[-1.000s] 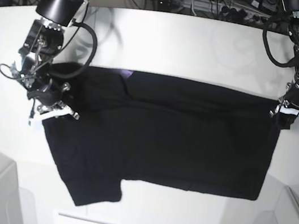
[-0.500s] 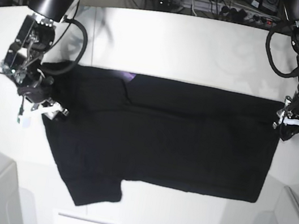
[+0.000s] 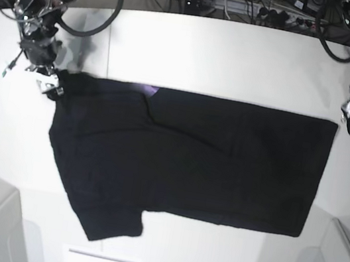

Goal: Fold the T-shirt properly
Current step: 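Drag the shirt toward the robot, then release both corners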

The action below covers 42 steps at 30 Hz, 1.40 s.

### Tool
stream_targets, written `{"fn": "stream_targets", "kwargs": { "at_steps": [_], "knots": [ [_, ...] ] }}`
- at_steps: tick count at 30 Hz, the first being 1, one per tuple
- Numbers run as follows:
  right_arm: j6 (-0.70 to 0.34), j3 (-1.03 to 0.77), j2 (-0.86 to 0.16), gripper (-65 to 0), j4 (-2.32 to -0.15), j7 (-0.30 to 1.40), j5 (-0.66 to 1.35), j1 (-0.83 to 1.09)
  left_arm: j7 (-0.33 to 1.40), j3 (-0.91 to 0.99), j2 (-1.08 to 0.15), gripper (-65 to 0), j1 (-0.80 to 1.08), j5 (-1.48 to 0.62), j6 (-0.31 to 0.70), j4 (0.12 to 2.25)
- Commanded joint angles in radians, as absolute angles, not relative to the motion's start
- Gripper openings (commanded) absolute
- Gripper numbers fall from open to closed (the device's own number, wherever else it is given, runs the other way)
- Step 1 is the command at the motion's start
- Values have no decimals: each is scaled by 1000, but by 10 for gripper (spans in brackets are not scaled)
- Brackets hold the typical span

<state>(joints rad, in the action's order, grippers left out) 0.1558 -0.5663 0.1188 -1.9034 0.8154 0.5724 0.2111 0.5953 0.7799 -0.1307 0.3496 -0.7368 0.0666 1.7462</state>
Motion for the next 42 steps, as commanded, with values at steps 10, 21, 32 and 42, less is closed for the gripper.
{"fn": "stream_targets", "kwargs": {
  "at_steps": [10, 21, 32, 42],
  "knots": [
    [148, -568, 110, -239, -1776, 696, 677, 248, 559, 808, -122, -319, 318, -740, 196, 1590],
    [148, -564, 87, -239, -1658, 642, 719, 213, 562, 806, -128, -319, 206, -736, 197, 1484],
    [147, -565, 65, -330, -1547, 642, 719, 180, 564, 806, -131, -413, 159, -736, 197, 1394],
    [-38, -570, 30, -650, -1454, 641, 719, 170, 561, 667, -220, -650, 153, -737, 199, 1285]
  ]
}}
